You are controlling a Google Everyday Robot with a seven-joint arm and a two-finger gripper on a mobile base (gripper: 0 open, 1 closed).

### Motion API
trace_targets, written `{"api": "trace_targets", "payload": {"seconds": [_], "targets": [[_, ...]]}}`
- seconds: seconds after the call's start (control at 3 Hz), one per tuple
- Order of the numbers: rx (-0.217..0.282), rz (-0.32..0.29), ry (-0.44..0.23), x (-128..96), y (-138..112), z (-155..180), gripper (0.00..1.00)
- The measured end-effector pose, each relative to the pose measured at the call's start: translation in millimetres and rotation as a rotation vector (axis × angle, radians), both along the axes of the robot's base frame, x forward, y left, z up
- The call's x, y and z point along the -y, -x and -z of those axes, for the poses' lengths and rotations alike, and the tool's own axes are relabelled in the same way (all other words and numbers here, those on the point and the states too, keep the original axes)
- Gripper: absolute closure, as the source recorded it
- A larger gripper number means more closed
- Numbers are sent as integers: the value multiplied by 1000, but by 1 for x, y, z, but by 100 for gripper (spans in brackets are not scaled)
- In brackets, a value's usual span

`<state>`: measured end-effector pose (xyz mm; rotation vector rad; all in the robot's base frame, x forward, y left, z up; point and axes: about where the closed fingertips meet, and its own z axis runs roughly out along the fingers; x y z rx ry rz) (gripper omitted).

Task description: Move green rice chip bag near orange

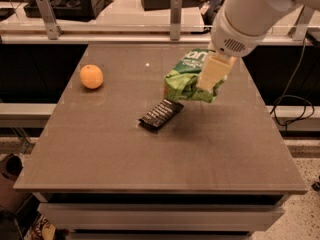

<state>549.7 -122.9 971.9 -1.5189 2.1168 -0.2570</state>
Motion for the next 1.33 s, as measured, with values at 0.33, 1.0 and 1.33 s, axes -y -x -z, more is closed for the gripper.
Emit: {"api": "trace_targets", "payload": {"seconds": [0.33,1.0,1.33], "targets": [[54,-47,-4,-23,-15,-12,100],[115,-100,-15,-46,-28,-24,100],[120,-102,31,-47,-48,-25,100]]}}
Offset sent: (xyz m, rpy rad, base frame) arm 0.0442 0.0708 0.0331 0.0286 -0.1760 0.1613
